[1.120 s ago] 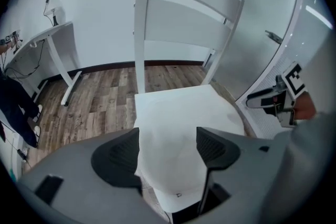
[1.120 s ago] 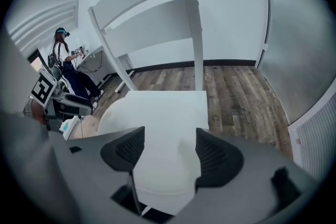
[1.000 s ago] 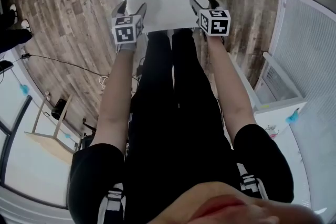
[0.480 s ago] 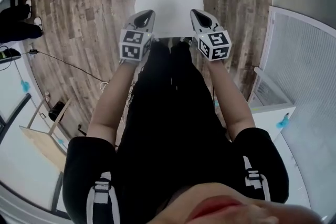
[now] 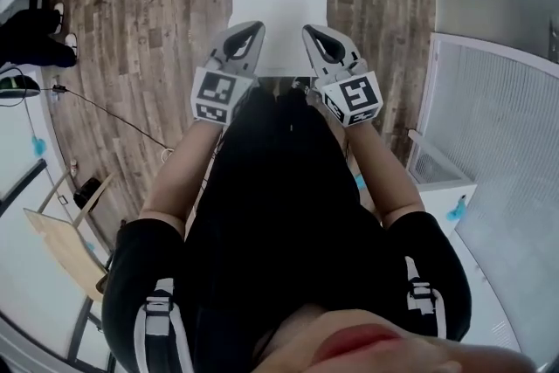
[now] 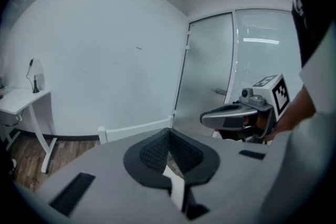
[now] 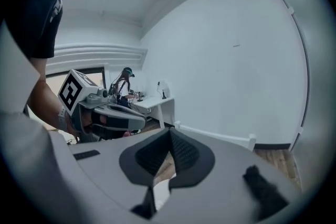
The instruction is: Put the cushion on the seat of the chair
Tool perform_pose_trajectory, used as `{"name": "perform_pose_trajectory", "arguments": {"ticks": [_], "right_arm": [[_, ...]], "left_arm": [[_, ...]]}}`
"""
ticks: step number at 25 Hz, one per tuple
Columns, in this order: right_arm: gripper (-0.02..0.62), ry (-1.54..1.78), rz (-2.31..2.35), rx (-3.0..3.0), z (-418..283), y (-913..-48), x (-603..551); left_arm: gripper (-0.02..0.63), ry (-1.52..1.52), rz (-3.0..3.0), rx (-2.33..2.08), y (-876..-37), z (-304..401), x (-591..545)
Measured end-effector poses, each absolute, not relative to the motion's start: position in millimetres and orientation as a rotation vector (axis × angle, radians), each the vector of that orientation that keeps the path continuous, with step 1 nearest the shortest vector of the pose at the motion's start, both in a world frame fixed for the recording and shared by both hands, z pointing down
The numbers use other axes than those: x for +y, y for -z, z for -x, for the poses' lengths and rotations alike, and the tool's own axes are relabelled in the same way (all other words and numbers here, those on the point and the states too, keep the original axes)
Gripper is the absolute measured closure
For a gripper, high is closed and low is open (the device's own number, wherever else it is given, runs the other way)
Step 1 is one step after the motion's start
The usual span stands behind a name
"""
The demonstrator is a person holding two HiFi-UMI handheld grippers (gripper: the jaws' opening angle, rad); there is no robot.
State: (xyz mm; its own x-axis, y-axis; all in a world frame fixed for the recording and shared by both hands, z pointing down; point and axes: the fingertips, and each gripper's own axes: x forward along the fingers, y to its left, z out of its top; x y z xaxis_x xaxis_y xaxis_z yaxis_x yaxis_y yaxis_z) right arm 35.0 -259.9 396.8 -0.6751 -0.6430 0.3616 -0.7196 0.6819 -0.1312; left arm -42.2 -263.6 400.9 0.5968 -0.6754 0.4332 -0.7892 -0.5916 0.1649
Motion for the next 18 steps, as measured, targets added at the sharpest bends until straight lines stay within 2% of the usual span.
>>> {"name": "perform_pose_trajectory", "arguments": {"ticks": [18], "right_arm": [[0.580,-0.086,-1.068,-2.862,-34.9,-232.5,-242.3]], "left_arm": [[0.595,-0.124,-2.812,-1.268,-227.2,30.1,-244.2]]}}
